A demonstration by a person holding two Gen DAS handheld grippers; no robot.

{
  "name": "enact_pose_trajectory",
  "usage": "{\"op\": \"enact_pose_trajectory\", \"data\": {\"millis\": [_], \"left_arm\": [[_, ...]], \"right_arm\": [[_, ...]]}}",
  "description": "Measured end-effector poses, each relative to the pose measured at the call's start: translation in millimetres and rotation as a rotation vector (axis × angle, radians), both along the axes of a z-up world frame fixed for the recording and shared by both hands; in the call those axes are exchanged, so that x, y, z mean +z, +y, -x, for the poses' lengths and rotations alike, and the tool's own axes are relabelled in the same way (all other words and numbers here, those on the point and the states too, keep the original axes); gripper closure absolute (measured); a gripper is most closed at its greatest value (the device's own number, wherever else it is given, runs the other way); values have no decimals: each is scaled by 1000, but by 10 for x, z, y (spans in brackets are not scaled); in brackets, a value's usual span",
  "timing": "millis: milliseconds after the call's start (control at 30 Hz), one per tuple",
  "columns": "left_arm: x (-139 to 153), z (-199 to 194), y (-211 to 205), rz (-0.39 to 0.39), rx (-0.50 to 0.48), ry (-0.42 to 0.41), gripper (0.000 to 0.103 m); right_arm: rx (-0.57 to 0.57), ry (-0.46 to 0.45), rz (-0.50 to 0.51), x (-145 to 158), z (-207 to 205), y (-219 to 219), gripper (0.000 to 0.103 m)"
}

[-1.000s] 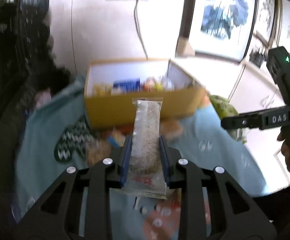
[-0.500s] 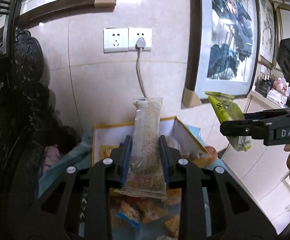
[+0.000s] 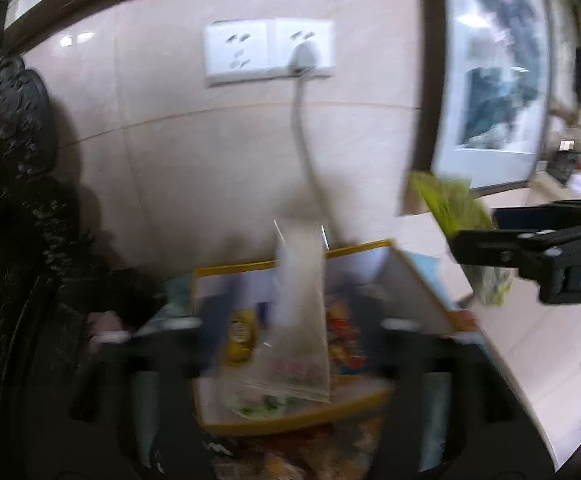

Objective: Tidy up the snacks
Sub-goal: 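Lift both bags over the box and open both tools to drop them, then grasp small printed pack with left tool while right tool grasps orange puffed-snack bag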

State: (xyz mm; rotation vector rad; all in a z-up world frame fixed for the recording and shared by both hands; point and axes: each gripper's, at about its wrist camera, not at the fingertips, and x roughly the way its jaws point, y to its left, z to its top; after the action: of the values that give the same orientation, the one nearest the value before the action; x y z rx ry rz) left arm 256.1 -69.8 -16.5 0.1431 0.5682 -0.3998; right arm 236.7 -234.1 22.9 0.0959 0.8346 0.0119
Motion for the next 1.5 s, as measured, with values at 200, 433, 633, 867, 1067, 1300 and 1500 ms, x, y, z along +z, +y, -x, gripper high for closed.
{"op": "enact_pose_trajectory", "data": {"millis": [200, 433, 633, 867, 1067, 1300, 1500], "left_arm": [[-130, 29, 221, 19, 44, 11, 21], [-416, 325, 425, 38, 52, 90, 19], [-987, 827, 490, -10, -18, 196, 19], [-1784, 1569, 393, -190, -183, 294, 19], [-1954, 1657, 332, -154, -208, 312, 19], [-2264, 1551, 331, -183, -149, 427, 15], [-2191, 1549, 716, -204, -18, 394, 17]], "right_arm": [[3, 24, -18, -178, 163, -78, 28], [21, 118, -40, -606, 530, 20, 28], [63, 260, -50, -1219, 957, 265, 28], [51, 414, -74, -1894, 1348, 437, 28], [47, 410, -66, -1887, 1428, 496, 28], [30, 411, -53, -1877, 1465, 450, 28], [70, 429, -34, -2005, 1492, 611, 28]]}}
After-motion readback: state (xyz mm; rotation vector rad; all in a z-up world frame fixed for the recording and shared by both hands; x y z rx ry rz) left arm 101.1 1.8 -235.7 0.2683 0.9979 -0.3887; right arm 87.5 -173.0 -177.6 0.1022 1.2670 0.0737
